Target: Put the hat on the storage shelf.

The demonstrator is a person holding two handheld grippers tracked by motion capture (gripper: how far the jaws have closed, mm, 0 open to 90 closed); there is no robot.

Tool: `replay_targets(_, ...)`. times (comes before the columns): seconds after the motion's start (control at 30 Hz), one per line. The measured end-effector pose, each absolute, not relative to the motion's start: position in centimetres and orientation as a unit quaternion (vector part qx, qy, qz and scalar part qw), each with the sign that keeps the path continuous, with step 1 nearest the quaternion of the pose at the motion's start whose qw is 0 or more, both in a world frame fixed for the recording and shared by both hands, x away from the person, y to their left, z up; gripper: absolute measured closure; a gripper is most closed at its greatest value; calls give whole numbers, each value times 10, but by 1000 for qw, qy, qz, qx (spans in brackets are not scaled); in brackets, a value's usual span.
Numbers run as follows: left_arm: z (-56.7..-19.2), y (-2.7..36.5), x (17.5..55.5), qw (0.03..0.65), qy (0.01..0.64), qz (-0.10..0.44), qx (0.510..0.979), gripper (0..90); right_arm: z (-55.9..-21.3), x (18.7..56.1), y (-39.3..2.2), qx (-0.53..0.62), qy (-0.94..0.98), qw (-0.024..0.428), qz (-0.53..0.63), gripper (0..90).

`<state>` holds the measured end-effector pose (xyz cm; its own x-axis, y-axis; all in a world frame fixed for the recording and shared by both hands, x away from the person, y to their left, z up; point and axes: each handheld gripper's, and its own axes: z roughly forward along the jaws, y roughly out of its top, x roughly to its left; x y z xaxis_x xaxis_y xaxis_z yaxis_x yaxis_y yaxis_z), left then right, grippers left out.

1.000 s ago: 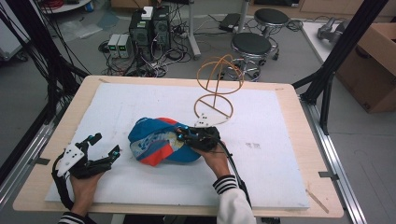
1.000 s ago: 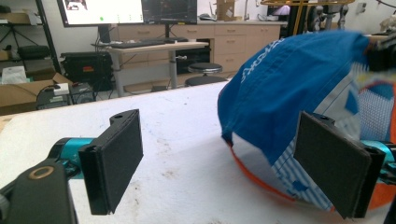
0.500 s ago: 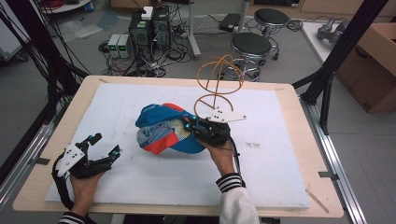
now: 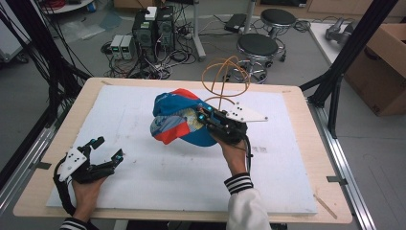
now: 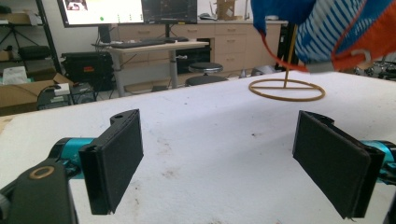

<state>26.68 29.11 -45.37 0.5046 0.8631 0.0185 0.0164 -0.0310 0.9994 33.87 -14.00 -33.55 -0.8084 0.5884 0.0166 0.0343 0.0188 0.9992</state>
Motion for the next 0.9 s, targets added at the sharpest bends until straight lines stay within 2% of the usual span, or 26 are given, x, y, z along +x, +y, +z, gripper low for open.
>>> replay_targets(0.33,-454,291,267,602,352,352,625,166,-324,342,-143,238,662,232,672,809)
replay_targets(0.9,-454,291,267,603,353,352,623,168,-262,369,-168,252,630,287,676,810)
